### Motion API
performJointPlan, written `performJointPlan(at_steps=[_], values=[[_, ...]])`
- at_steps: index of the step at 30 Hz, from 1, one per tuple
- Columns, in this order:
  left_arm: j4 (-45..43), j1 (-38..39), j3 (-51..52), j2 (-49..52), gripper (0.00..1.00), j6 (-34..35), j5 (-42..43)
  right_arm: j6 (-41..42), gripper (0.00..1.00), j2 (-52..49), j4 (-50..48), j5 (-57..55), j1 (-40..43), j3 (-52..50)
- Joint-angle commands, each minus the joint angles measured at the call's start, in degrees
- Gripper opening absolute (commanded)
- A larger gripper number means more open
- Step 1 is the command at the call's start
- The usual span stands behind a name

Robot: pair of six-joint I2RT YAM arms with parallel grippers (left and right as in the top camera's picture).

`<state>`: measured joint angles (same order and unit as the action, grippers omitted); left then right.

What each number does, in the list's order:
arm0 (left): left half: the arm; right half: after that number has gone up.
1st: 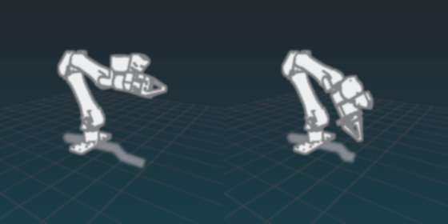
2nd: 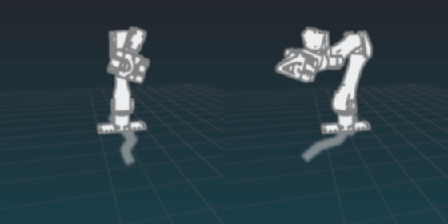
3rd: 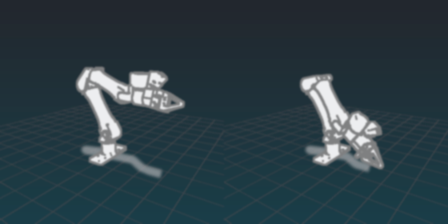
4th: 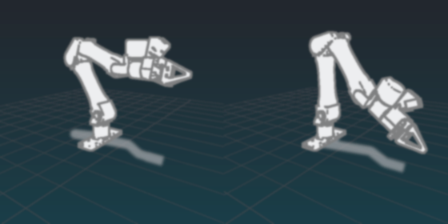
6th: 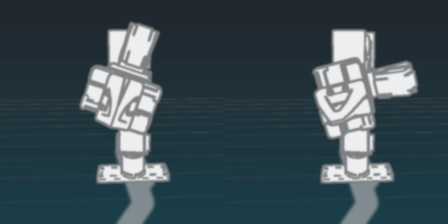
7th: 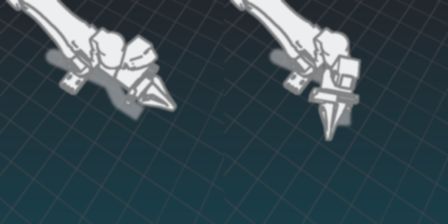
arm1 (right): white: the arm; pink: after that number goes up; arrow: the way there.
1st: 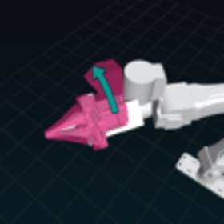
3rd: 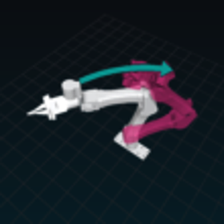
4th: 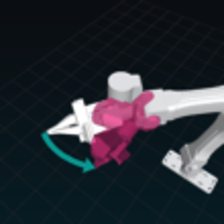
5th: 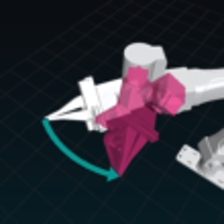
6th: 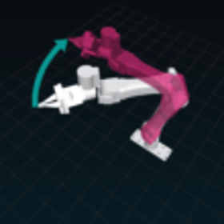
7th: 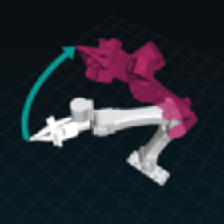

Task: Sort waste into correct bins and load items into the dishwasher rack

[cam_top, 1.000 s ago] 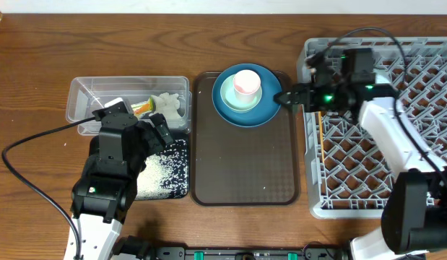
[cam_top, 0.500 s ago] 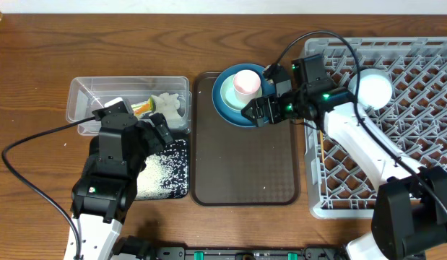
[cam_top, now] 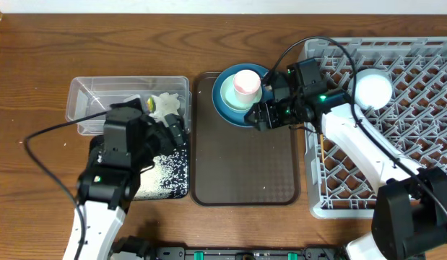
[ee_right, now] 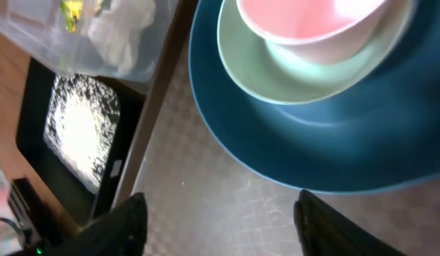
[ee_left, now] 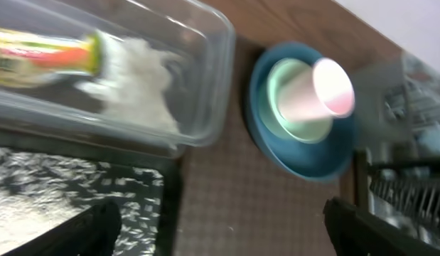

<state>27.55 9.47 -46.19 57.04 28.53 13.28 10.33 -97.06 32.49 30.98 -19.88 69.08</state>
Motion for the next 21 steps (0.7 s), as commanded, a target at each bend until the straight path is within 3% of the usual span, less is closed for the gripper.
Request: performJointPlan(at_steps=[1, 4, 8, 10, 11, 12, 17, 21], values=[[-2.16, 2.14, 0.22, 2.86, 0.89, -0.28, 7.19, 1.73, 0.58, 8.02, -0.33, -3.08, 2.1, 0.35], [-5.57, 5.46, -0.48, 5.49, 0.86, 0.79, 7.26, 4.26, 0.48, 14.08, 0.92, -9.55, 2.8, 0.35], [-4.59, 10.45, -6.56, 10.75, 0.86, 1.14, 5.31, 6.69, 0.45, 21.53, 5.84, -21.05, 2.82, 0.35], [-0.42, 12.46, -12.24, 14.49, 0.85, 0.79, 2.58, 6.67, 0.54, 24.04, 8.04, -24.55, 2.82, 0.33], [2.34, 13.4, -15.85, 16.76, 0.84, 0.0, 0.9, 6.58, 0.8, 25.07, 9.07, -25.81, 2.82, 0.33], [5.22, 14.19, -19.65, 19.12, 0.84, -0.74, -0.94, 6.58, 0.99, 25.99, 10.05, -26.91, 2.82, 0.33], [13.64, 16.13, -35.71, 29.42, 0.82, -3.48, -3.93, 6.58, 0.99, 27.04, 11.04, -27.78, 2.82, 0.33], [11.1, 16.11, -39.71, 34.6, 0.79, -3.43, -3.96, 6.58, 0.99, 26.86, 11.04, -27.76, 2.82, 0.33]])
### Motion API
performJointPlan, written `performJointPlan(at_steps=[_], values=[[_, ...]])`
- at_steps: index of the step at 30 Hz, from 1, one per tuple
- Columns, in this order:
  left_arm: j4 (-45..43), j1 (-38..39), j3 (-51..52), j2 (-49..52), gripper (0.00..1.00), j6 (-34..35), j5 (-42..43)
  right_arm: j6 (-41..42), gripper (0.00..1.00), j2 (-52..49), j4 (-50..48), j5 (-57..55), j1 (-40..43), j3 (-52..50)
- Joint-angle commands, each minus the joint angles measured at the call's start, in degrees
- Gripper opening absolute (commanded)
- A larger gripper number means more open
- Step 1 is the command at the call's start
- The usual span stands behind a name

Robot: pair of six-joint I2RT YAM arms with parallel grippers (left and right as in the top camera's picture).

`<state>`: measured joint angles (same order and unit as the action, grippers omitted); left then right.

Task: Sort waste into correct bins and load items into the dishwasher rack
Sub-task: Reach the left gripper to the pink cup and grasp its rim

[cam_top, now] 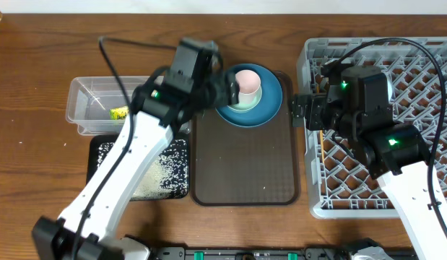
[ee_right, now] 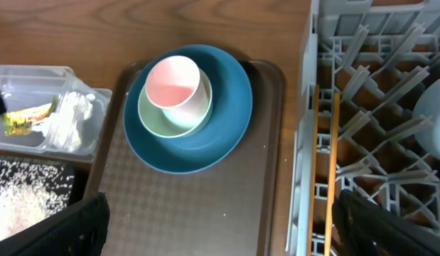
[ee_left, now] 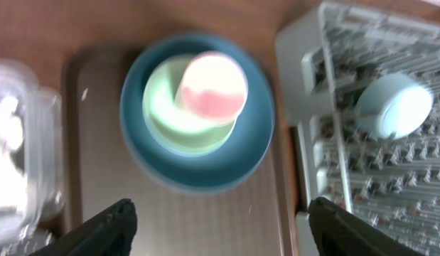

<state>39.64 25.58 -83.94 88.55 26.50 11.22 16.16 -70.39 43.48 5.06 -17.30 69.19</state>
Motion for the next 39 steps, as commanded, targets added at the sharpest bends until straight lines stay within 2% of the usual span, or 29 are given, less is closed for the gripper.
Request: performJointPlan(at_steps=[1, 6, 8, 9, 12, 22, 31, 32, 33, 35, 37, 39], values=[[-1.9, 0.0, -1.95, 4.0, 0.78, -1.4, -1.88, 0.74, 0.99, 0.2, 0.04, -1.84, 0.24, 0.22], [-6.43, 0.44, -1.95, 10.23, 0.72, -1.33, -1.86, 0.74, 0.99, 0.22, 0.04, -1.84, 0.24, 0.22], [-8.09, 0.5, -1.95, 12.83, 0.66, -1.36, -1.86, 0.74, 0.99, 0.2, 0.04, -1.86, 0.24, 0.22], [-8.94, 0.48, -1.95, 14.12, 0.6, -1.36, -1.86, 0.74, 0.99, 0.22, 0.04, -1.84, 0.24, 0.22], [-11.15, 0.5, -1.95, 16.98, 0.54, -1.33, -1.86, 0.74, 0.99, 0.2, 0.04, -1.84, 0.24, 0.22], [-17.94, 0.48, -1.9, 23.26, 0.54, -1.36, -1.95, 0.74, 0.99, 0.22, 0.04, -1.84, 0.24, 0.22], [-18.34, 0.48, -1.88, 27.5, 0.54, -0.7, -7.45, 0.74, 0.99, 0.22, 0.04, -1.84, 0.24, 0.22], [-18.34, 0.48, -1.88, 27.69, 0.5, -0.7, -7.45, 0.74, 0.99, 0.2, 0.04, -1.86, 0.24, 0.22], [-18.36, 0.5, -1.88, 27.85, 0.4, -0.7, -7.43, 0.74, 0.99, 0.2, 0.04, -1.84, 0.24, 0.22], [-18.36, 0.48, -1.88, 27.85, 0.28, -0.7, -7.45, 0.74, 0.99, 0.2, 0.04, -1.84, 0.24, 0.22], [-18.38, 0.48, -1.9, 27.85, 0.21, -0.7, -7.43, 0.74, 0.99, 0.22, 0.04, -1.84, 0.24, 0.22], [-18.29, 0.48, -1.9, 27.85, 0.19, -0.7, -7.43, 0.74, 0.99, 0.2, 0.04, -1.84, 0.24, 0.22]])
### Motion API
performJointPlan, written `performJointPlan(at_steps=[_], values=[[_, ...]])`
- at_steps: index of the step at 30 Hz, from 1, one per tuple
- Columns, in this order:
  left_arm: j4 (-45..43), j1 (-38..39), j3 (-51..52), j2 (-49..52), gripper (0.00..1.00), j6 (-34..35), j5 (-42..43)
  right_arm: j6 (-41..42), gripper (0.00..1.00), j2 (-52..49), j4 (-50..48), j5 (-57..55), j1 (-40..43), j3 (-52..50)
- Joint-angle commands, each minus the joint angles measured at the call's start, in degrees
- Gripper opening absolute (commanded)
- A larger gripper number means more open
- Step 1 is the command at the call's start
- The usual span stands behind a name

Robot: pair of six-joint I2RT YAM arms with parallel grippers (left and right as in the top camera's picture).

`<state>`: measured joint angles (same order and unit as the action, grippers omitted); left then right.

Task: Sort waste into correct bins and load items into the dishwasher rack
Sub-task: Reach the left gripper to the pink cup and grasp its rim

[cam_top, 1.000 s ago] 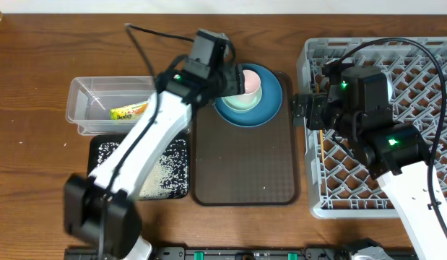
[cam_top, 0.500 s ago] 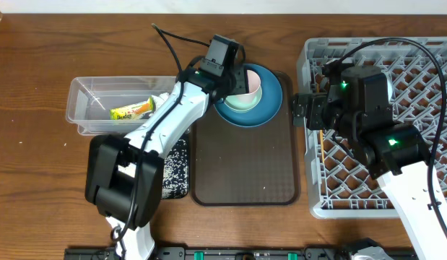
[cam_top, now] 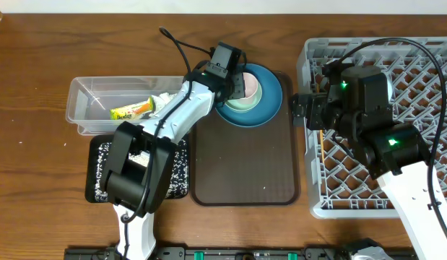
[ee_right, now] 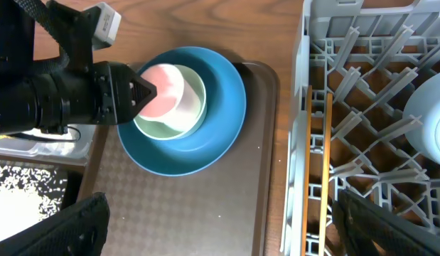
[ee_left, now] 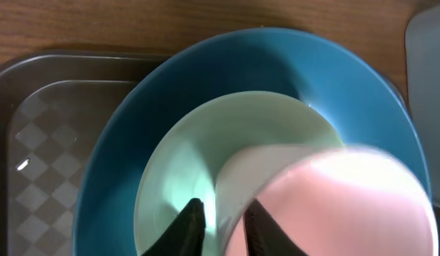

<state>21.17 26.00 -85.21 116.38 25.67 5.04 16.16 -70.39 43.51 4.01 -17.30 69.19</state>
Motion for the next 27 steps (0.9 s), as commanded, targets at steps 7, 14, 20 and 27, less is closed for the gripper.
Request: performJointPlan(at_steps=[7, 14, 20, 27], values=[[0.39, 0.07, -0.63, -0.35, 0.06, 0.13, -1.25, 0.74, 0.99, 0.2, 0.02, -0.79, 0.24, 0.22], [1.29, 0.07, -0.63, -4.46, 0.06, 0.11, 0.07, 0.74, 0.99, 0.22, 0.02, -0.79, 0.24, 0.22], [3.65, 0.07, -0.63, -11.17, 0.06, 0.11, 5.57, 0.74, 0.99, 0.2, 0.02, -0.79, 0.24, 0.22], [10.69, -1.16, -0.63, -19.17, 0.06, -0.61, 14.62, 0.74, 0.99, 0.22, 0.02, -0.79, 0.24, 0.22]])
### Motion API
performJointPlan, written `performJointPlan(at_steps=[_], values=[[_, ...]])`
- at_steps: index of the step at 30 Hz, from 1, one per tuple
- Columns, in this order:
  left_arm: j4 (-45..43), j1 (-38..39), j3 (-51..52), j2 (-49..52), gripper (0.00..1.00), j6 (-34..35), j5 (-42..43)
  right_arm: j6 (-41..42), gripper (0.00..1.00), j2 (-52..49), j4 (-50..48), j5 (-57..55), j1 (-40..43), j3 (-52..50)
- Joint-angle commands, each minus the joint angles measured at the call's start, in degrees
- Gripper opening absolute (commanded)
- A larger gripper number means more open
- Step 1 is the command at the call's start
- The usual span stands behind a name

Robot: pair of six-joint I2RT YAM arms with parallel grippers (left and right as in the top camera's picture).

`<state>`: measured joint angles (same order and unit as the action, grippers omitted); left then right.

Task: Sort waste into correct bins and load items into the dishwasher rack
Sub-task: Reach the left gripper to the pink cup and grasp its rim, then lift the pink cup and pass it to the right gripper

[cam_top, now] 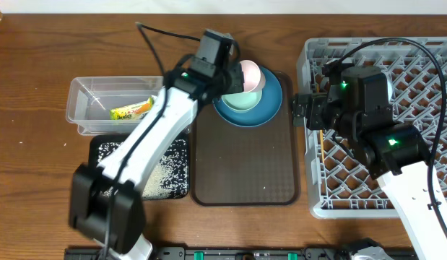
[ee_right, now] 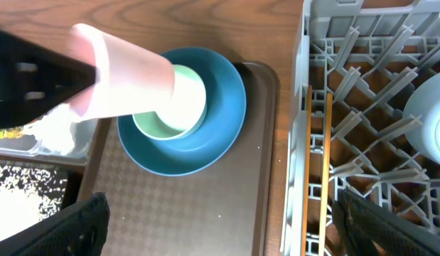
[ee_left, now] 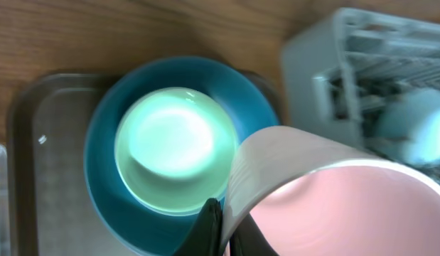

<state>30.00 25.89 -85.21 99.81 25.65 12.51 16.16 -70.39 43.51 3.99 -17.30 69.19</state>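
My left gripper [ee_left: 223, 229] is shut on the rim of the pink cup [ee_left: 333, 192], one finger inside and one outside. It holds the cup [cam_top: 249, 74] tilted and lifted clear of the pale green bowl [ee_left: 175, 149]. That bowl sits in the blue plate [cam_top: 270, 108] on the brown tray [cam_top: 245, 162]. In the right wrist view the cup [ee_right: 127, 67] hangs over the bowl's left side. My right gripper [ee_right: 234, 227] is open and holds nothing, high over the tray's right edge beside the grey dishwasher rack [cam_top: 396, 137].
A clear bin [cam_top: 93, 97] at the left holds a yellow wrapper [cam_top: 131, 110] and white tissue. A black speckled bin [cam_top: 165, 170] lies in front of it. A pale blue cup [ee_right: 433, 117] stands in the rack.
The pink cup stood in the green bowl with my left fingers astride its rim. It is now lifted out and tilted in that gripper. The right arm has not moved.
First my left gripper was open over the bins and my right gripper low beside the blue plate. Then the left was above the plate and the right was back by the rack edge. Later the left fingers straddled the cup's rim; now they hold it aloft.
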Motion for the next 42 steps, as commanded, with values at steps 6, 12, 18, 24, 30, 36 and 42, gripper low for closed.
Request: performJointPlan(at_steps=[6, 12, 18, 24, 30, 36, 42], values=[[6.91, -7.21, -0.63, -5.49, 0.06, -5.18, 34.73, 0.74, 0.99, 0.22, 0.02, -0.76, 0.24, 0.22], [8.52, -12.96, -0.63, -5.46, 0.06, -8.07, 54.18, 0.74, 0.99, 0.2, 0.02, -0.76, 0.24, 0.22], [8.57, -14.1, -0.63, -5.46, 0.06, -8.07, 57.37, 0.81, 0.99, 0.2, -0.48, -0.72, 0.22, 0.22], [8.81, -14.1, -0.63, -5.46, 0.06, -8.07, 57.42, 2.01, 0.99, 2.34, -1.44, 2.51, 0.72, 0.83], [8.98, -14.1, -0.63, -5.46, 0.06, -8.04, 57.44, -8.66, 0.99, 10.49, -3.04, 20.0, 1.88, 0.94], [8.72, -13.44, -0.63, -5.49, 0.06, -8.07, 69.53, -18.03, 0.99, 14.58, -0.28, 36.13, 2.08, 0.92], [8.15, -12.41, -0.63, -5.53, 0.06, -8.02, 77.59, -19.78, 0.99, 13.03, 0.9, 39.3, 1.99, 0.87]])
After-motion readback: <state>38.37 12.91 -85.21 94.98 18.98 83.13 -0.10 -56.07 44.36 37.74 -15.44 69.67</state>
